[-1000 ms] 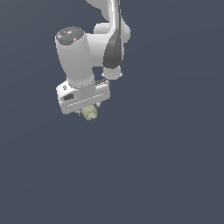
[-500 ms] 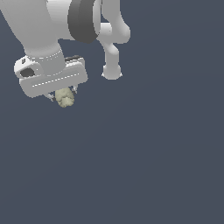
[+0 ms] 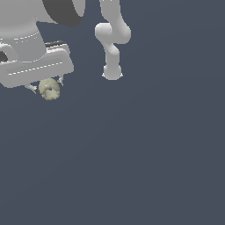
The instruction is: Pick up the object and move it to a goal position.
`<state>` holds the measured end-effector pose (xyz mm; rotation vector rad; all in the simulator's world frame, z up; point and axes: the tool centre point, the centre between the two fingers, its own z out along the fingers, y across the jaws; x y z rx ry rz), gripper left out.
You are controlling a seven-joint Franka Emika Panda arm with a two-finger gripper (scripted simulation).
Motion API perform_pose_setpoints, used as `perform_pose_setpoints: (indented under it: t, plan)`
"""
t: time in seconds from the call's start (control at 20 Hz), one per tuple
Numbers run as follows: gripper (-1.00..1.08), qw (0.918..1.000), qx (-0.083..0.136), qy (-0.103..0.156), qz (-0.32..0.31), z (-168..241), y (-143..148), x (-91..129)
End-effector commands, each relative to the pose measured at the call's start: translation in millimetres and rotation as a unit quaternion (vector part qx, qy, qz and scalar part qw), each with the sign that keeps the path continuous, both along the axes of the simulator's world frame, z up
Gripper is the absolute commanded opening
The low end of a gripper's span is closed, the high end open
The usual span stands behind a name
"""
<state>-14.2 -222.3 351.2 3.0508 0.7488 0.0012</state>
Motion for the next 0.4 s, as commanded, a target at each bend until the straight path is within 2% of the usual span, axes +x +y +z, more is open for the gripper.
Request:
perform_pose_setpoints:
  t: [0.0,0.35]
  plan:
    - [-1.0,1.0,0.0,0.0,0.0,4.4,-4.0,0.6]
    - [-1.0,1.0,0.0,0.0,0.0,4.5,-4.2,1.6]
